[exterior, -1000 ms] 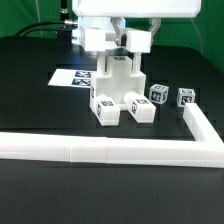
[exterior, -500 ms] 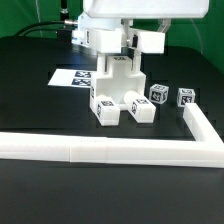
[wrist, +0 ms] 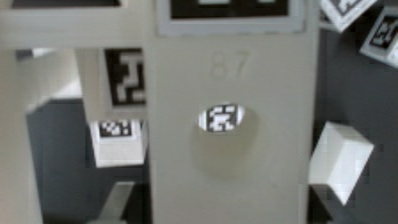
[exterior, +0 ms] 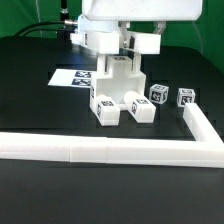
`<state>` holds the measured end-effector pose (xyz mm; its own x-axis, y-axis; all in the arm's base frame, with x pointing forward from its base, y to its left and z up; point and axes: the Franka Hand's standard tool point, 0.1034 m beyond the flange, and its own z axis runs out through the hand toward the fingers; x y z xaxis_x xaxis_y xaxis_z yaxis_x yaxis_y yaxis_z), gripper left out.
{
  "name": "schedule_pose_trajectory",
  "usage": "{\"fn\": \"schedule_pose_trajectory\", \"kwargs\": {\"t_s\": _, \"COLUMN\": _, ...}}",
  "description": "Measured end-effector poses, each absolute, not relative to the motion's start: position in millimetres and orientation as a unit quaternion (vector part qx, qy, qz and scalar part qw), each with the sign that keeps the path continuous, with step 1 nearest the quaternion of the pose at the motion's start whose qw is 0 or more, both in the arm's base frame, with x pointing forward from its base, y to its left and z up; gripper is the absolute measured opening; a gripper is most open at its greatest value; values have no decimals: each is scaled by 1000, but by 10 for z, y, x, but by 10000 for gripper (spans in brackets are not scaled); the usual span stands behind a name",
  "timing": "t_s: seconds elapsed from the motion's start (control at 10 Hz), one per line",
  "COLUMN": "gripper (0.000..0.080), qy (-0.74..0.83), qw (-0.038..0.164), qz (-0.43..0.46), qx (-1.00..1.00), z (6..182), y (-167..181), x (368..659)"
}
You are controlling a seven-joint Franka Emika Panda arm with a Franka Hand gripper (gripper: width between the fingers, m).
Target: Assemble chair
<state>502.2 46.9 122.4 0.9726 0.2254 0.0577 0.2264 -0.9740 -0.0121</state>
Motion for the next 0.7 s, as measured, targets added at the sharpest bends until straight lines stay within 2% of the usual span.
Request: {"fn": "schedule_pose_trajectory", "kwargs": {"t_s": 0.7, "gripper": 284, "qy": -92, "qw": 10, "qz": -28, "qx": -995, "z": 1186, "y": 563, "x": 5002}}
